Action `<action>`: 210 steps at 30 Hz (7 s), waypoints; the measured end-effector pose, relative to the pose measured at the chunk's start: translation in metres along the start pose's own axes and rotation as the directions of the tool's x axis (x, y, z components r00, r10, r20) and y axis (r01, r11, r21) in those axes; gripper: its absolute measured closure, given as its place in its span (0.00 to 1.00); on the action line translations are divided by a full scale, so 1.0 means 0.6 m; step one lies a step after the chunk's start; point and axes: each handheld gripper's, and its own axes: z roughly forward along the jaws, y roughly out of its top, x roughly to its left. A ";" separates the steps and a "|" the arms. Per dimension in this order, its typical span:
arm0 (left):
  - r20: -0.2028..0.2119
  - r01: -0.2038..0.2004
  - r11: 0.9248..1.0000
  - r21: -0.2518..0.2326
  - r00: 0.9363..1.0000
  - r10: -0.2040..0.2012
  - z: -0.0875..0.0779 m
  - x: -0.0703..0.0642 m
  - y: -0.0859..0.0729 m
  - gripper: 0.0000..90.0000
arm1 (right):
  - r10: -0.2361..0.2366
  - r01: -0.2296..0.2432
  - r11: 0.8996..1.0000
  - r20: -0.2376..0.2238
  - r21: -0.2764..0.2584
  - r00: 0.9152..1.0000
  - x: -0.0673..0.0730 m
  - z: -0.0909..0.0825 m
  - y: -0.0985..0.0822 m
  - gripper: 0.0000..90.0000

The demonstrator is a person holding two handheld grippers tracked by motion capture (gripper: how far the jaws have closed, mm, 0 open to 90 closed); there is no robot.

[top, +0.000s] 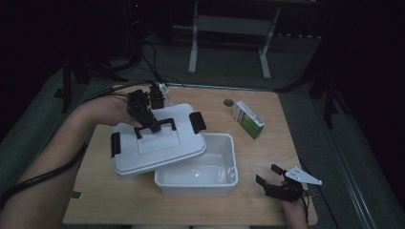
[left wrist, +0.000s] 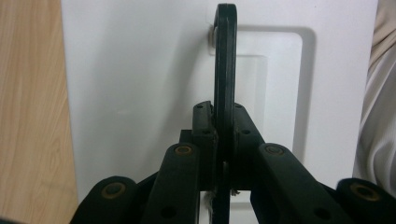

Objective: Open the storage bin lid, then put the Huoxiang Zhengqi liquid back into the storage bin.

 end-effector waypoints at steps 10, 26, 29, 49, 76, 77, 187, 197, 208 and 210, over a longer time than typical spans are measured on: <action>-0.018 0.107 0.994 0.000 0.994 -0.107 -0.014 0.020 -0.086 0.93 | -0.009 0.009 1.000 0.004 0.007 1.000 0.003 0.002 0.001 0.15; -0.060 0.241 0.970 -0.036 0.968 -0.243 -0.007 0.048 -0.186 0.93 | -0.044 0.044 0.999 0.026 0.009 0.999 0.007 0.003 0.000 0.15; -0.056 0.266 0.964 -0.025 0.962 -0.267 0.007 0.053 -0.203 0.93 | -0.045 0.044 0.999 0.022 0.015 0.999 0.008 0.004 0.000 0.15; -0.029 0.372 0.928 -0.007 0.928 -0.372 0.107 0.071 -0.268 0.93 | -0.049 0.049 0.999 0.025 0.011 0.998 0.010 0.004 0.002 0.15; 0.018 0.389 0.920 0.056 0.921 -0.390 0.233 0.089 -0.248 0.93 | -0.058 0.059 0.998 -0.021 0.020 0.998 0.013 0.003 0.002 0.18; 0.015 0.386 0.921 0.054 0.922 -0.387 0.236 0.089 -0.248 0.93 | -0.061 0.061 0.998 -0.023 0.023 0.998 0.013 0.003 0.002 0.18; 0.012 0.401 0.911 0.095 0.915 -0.404 0.247 0.097 -0.270 0.33 | -0.154 0.111 0.681 -0.007 0.724 0.988 -0.148 0.333 0.313 0.65; -0.001 0.400 0.913 0.082 0.916 -0.401 0.243 0.094 -0.270 0.33 | -0.175 0.103 0.605 0.006 0.789 0.985 -0.144 0.348 0.305 0.70; 0.002 0.396 0.913 0.099 0.917 -0.398 0.243 0.094 -0.264 0.33 | -0.187 0.117 0.599 -0.004 0.792 0.982 -0.143 0.329 0.310 0.73; -0.003 0.395 0.913 0.102 0.918 -0.397 0.241 0.095 -0.262 0.33 | -0.177 0.124 0.614 -0.016 0.779 0.984 -0.142 0.322 0.314 0.73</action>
